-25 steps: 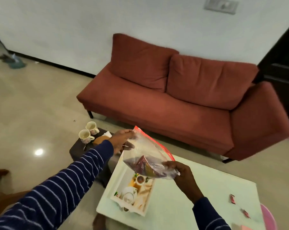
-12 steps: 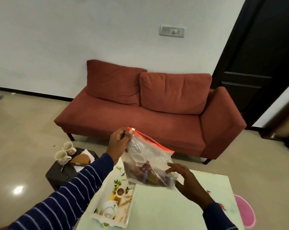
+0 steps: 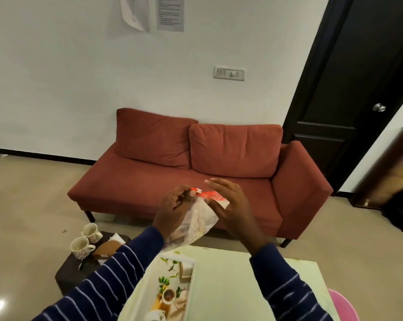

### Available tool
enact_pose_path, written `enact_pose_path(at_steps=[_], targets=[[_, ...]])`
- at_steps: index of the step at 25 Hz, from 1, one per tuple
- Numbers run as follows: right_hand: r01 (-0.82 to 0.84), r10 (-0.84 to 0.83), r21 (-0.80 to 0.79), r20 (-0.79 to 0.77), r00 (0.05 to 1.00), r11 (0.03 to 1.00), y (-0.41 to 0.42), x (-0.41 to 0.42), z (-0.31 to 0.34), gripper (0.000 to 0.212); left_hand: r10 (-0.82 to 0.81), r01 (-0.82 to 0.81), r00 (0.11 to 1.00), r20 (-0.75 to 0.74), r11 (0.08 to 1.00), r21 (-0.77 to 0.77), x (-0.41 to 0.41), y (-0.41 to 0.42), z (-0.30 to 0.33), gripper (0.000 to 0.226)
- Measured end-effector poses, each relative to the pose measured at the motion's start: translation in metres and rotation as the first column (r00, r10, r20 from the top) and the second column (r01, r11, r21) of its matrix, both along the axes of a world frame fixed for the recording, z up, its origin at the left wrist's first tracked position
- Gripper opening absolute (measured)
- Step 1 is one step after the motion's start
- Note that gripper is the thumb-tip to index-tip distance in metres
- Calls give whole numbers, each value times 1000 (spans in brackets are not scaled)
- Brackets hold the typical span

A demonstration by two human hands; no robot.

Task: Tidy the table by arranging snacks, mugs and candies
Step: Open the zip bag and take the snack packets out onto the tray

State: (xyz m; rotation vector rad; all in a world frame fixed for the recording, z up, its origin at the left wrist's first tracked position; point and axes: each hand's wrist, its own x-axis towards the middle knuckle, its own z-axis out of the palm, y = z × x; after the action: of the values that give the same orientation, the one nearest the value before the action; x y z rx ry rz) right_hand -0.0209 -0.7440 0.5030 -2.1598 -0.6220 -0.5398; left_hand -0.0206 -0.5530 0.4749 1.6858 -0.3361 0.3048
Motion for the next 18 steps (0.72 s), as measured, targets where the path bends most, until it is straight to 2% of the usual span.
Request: enact_pose_path(at_steps=[4,7,10,13,18], targets=[[-54,55,-6,58,997,999,40,3,13,29,-30,16,985,168,996,86,-6,11,13,13],[-78,77,29,54,996,996,60,1,16,28,-13,-3,978,206,997,77,-10,29,19,14],[-90,88,87,26,996,992,66,-1,15,24,-11,5,984,175,999,36,-14,37,19,24],[-53,53,103,2,999,993,64,-4,14,16,-23,26,991,130,999,-21,-19,36,21,20],[-80,75,64,87,993,995,46,-8,27,14,5,-3,990,139,1000,-18,-26,24,36,20]])
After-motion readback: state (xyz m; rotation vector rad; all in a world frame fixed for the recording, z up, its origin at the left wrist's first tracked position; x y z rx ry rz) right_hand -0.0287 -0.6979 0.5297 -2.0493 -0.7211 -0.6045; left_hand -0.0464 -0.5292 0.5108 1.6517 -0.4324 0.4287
